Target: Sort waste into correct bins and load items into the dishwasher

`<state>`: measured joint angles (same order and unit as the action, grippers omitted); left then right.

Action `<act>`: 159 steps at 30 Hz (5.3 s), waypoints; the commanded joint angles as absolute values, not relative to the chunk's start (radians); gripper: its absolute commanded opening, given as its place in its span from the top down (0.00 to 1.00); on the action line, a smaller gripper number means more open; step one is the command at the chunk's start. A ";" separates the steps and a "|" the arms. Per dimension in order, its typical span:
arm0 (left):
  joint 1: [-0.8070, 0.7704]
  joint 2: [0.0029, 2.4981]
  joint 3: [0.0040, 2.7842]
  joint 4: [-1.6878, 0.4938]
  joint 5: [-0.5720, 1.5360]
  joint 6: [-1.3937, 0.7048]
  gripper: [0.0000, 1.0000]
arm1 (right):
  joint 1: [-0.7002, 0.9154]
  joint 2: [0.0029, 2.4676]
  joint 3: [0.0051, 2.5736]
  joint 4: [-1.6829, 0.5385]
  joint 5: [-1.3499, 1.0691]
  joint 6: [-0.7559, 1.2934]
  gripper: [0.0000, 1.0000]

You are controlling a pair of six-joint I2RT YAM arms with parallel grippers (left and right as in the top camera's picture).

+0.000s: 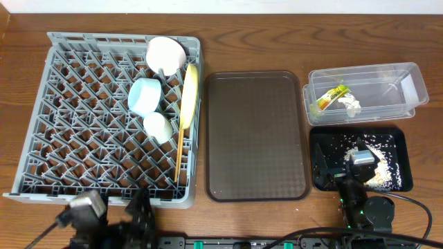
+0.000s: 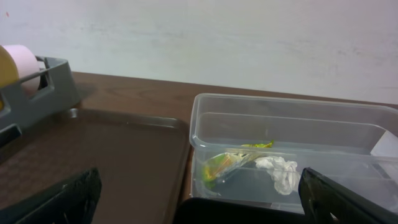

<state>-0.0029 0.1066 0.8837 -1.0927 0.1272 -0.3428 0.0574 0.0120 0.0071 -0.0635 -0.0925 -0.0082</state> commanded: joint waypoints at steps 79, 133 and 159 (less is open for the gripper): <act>0.051 0.004 0.004 -0.059 0.122 -0.334 0.02 | 0.049 0.005 0.006 -0.068 -0.087 0.003 0.01; 0.051 0.004 0.004 -0.059 0.122 -0.334 0.03 | 0.049 0.006 0.006 -0.068 -0.086 0.003 0.01; 0.051 0.004 0.004 -0.059 0.122 -0.334 0.03 | 0.049 0.006 0.006 -0.068 -0.086 0.003 0.01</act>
<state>0.0460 0.0101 0.0181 -0.0216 0.1192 -0.3580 0.0574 0.0116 0.0071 -0.0635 -0.0929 -0.0078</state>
